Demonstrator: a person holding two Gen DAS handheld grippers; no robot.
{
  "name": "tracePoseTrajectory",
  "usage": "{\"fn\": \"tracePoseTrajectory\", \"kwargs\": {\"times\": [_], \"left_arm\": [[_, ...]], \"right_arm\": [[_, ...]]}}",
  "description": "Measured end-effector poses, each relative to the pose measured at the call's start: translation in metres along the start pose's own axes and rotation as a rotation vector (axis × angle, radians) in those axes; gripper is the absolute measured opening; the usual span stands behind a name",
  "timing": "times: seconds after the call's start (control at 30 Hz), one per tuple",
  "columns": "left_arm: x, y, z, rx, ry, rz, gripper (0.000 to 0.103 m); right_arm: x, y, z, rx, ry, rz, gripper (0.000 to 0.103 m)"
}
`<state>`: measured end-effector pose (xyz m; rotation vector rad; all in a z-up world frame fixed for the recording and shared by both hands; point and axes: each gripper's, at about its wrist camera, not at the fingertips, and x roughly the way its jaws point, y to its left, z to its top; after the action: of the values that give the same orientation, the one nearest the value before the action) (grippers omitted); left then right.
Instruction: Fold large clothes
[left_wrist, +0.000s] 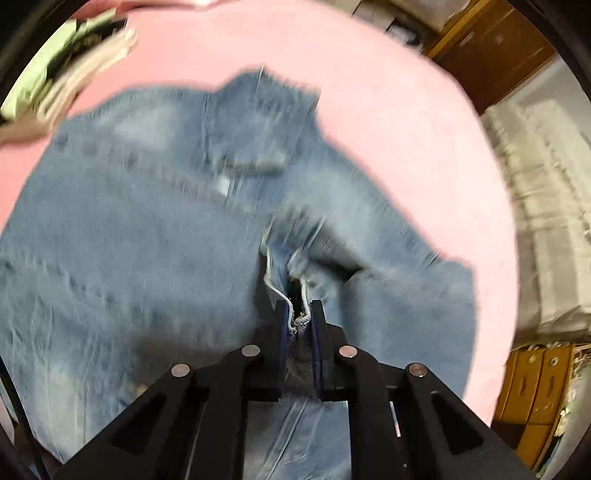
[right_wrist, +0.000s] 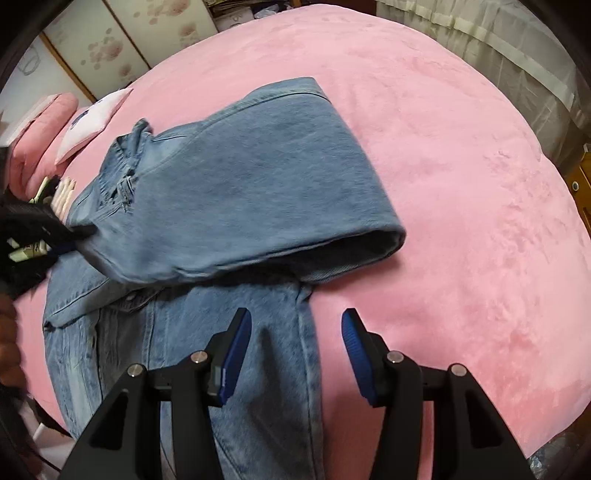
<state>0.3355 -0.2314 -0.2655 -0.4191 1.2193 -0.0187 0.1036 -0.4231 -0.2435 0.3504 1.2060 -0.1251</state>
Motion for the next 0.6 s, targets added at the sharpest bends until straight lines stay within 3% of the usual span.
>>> {"fn": "tracePoseTrajectory", "kwargs": {"times": [0.1,0.33,0.47,0.6], "left_arm": [[-0.021,-0.008,0.021,0.006,-0.064,-0.041,0.008],[-0.067,0.035,0.051,0.001,-0.148,-0.042,0.007],[-0.096,0.080,0.065,-0.089,-0.216,0.033,0.007],[-0.132,0.122,0.081,-0.113,-0.341,0.182,0.007]], "right_arm": [[0.005,0.000,0.002,0.006,0.006,-0.005,0.051],[0.014,0.006,0.006,-0.016,0.023,-0.028,0.051],[0.013,0.009,0.009,-0.039,-0.002,-0.048,0.051],[0.012,0.012,0.012,-0.063,-0.013,-0.034,0.051]]}}
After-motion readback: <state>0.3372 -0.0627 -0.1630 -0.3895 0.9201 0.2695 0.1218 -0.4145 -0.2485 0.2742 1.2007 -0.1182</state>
